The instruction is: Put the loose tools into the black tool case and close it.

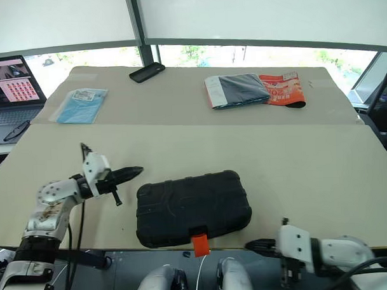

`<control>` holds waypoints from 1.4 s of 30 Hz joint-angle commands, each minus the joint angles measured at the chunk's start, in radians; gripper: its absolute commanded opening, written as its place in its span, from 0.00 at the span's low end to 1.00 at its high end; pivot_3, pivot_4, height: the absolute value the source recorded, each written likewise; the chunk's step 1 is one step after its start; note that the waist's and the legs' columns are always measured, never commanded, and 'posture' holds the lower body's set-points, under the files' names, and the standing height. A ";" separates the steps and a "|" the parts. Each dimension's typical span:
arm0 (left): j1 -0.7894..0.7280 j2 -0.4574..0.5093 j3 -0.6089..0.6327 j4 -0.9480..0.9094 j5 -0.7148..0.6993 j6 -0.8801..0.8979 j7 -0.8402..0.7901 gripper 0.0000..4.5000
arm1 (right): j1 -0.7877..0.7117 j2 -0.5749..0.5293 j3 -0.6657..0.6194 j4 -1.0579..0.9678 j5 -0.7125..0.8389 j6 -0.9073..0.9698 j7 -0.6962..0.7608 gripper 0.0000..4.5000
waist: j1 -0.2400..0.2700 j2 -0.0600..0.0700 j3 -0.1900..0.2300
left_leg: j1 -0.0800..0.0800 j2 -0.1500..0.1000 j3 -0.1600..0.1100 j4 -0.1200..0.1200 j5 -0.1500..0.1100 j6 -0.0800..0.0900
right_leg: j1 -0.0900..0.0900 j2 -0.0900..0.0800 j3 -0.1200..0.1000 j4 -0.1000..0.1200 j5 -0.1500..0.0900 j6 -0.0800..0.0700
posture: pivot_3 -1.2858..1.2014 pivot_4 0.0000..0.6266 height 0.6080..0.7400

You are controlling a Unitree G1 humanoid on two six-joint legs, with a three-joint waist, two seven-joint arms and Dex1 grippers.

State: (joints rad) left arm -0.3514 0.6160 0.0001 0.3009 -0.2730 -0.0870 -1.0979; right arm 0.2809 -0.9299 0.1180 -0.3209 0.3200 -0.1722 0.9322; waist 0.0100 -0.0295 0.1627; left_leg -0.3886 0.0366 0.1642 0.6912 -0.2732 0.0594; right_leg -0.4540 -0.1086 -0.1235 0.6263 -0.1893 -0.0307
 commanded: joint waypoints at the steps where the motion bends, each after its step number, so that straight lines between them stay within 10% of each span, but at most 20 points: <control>1: -0.037 0.007 -0.006 0.006 0.003 0.017 -0.022 0.03 | -0.097 0.063 0.042 -0.048 -0.033 0.125 -0.039 0.00 | 0.002 0.000 0.000 | -0.002 0.000 0.000 0.002 0.000 0.001 | -0.002 0.000 0.000 0.001 0.000 0.000 | 0.52 0.24 1.00; 18: 0.089 -0.033 0.107 -0.132 -0.050 0.182 0.145 0.03 | -0.553 0.401 0.082 0.315 -0.268 0.198 -0.234 0.00 | -0.007 0.000 0.001 | -0.006 0.000 0.000 0.005 0.007 0.000 | -0.004 0.000 0.000 0.003 0.000 -0.001 | 0.52 0.24 1.00; 25: -0.040 -0.053 0.301 -0.203 -0.288 0.400 0.263 0.03 | -0.565 0.424 0.043 0.361 -0.266 0.190 -0.245 0.00 | -0.002 -0.001 0.001 | -0.007 0.000 -0.001 0.005 0.009 -0.003 | -0.004 0.000 -0.002 0.004 0.001 -0.001 | 0.52 0.24 1.00; 32: -0.143 0.053 0.063 -0.342 -0.371 0.806 0.135 0.03 | -0.446 0.386 -0.032 0.318 -0.234 0.193 -0.243 0.00 | 0.001 0.000 0.001 | -0.005 -0.005 0.001 0.005 0.008 0.000 | -0.001 0.001 0.000 0.003 0.001 0.002 | 0.52 0.24 1.00; 42: -0.165 -0.063 -0.261 -0.235 -0.102 0.660 0.094 0.03 | -0.241 0.383 -0.190 0.002 -0.004 0.393 -0.244 0.00 | 0.002 0.007 -0.003 | -0.002 -0.004 0.000 0.004 0.009 -0.002 | 0.000 0.002 0.002 0.004 0.000 0.002 | 0.52 0.24 1.00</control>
State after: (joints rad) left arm -0.5475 0.5572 -0.1943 0.0166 -0.4400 0.5795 -1.0140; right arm 0.0357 -0.5283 -0.0504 -0.2344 0.2683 0.1866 0.6662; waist 0.0123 -0.0228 0.1597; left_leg -0.3890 0.0327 0.1644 0.6950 -0.2651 0.0580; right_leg -0.4517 -0.1069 -0.1211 0.6301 -0.1888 -0.0291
